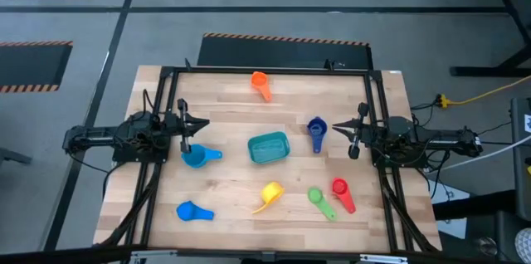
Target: Nest measuring cups in basket
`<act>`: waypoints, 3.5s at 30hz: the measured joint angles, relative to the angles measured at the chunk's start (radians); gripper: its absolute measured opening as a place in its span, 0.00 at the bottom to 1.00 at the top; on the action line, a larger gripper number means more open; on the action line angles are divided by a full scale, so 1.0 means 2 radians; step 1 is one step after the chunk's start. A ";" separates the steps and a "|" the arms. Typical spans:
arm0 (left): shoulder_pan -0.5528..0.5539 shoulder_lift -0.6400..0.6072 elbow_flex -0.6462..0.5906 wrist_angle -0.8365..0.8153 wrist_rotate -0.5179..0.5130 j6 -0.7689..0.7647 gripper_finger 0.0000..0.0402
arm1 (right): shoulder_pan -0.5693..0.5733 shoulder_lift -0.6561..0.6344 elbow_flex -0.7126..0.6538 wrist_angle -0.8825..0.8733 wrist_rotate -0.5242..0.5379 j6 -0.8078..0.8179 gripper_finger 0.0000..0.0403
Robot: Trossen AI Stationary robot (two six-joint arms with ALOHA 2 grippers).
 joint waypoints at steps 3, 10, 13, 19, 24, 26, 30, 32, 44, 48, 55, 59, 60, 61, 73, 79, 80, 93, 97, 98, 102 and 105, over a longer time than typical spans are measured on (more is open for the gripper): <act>0.000 0.000 0.000 0.000 0.000 0.000 0.04 | 0.000 0.000 0.000 0.000 0.000 0.000 0.10; 0.000 0.000 0.000 0.000 0.000 0.003 0.04 | 0.000 0.000 0.000 0.008 0.000 0.002 0.10; 0.000 0.000 0.000 0.000 0.000 0.003 0.04 | 0.000 0.000 0.000 0.016 -0.015 0.045 0.10; 0.000 0.000 0.000 0.000 0.000 0.003 0.04 | 0.000 0.000 0.000 0.043 -0.052 0.242 0.10; 0.000 0.000 0.000 0.000 0.000 0.003 0.04 | 0.000 0.000 0.000 0.031 -0.071 0.281 0.10; 0.000 0.000 0.000 0.000 0.000 0.003 0.04 | 0.000 0.000 0.000 0.030 -0.079 0.281 0.10; 0.000 0.000 0.000 0.000 0.000 0.003 0.04 | 0.000 0.000 0.000 0.044 -0.079 0.295 0.10; 0.000 0.000 0.000 0.000 0.000 0.003 0.04 | 0.000 0.000 0.000 0.055 -0.079 0.319 0.10; 0.000 0.000 0.000 0.000 0.000 0.004 0.04 | 0.000 0.000 0.000 0.097 -0.123 0.381 0.17; 0.000 0.000 0.000 0.000 0.000 0.004 0.04 | 0.000 0.000 0.000 0.102 -0.124 0.410 0.31; 0.000 0.000 0.000 0.000 0.000 0.004 0.04 | 0.000 0.000 0.000 0.108 -0.124 0.428 0.56; 0.000 0.000 0.000 0.000 0.000 0.004 0.04 | 0.000 0.007 0.000 0.152 -0.135 0.444 0.63; 0.000 0.000 0.000 0.000 0.000 0.004 0.04 | 0.000 0.012 0.000 0.173 -0.144 0.449 0.63; 0.000 0.000 0.000 0.000 0.000 0.004 0.04 | 0.000 0.019 0.000 0.196 -0.152 0.450 0.63; 0.000 0.000 0.000 0.000 0.000 0.004 0.04 | 0.053 0.218 0.135 0.220 -0.155 0.435 0.61; 0.000 0.000 0.000 0.000 0.000 0.004 0.04 | 0.107 0.342 0.241 0.128 -0.154 0.398 0.61; 0.000 0.000 0.000 0.000 0.000 0.004 0.04 | 0.117 0.363 0.255 0.122 -0.153 0.398 0.61; 0.000 0.000 0.000 0.000 0.000 0.004 0.04 | 0.272 0.565 0.364 0.087 0.032 0.317 0.61; 0.000 0.000 0.000 0.000 0.000 0.003 0.04 | 0.304 0.618 0.375 0.086 0.101 0.316 0.61; 0.000 0.000 0.000 0.000 0.000 0.003 0.04 | 0.310 0.631 0.377 0.086 0.109 0.316 0.61; 0.000 0.000 0.000 0.000 0.000 0.003 0.04 | 0.324 0.688 0.391 0.086 0.129 0.315 0.61; 0.000 0.000 0.000 0.000 0.000 0.003 0.04 | 0.325 0.731 0.404 0.087 0.134 0.315 0.61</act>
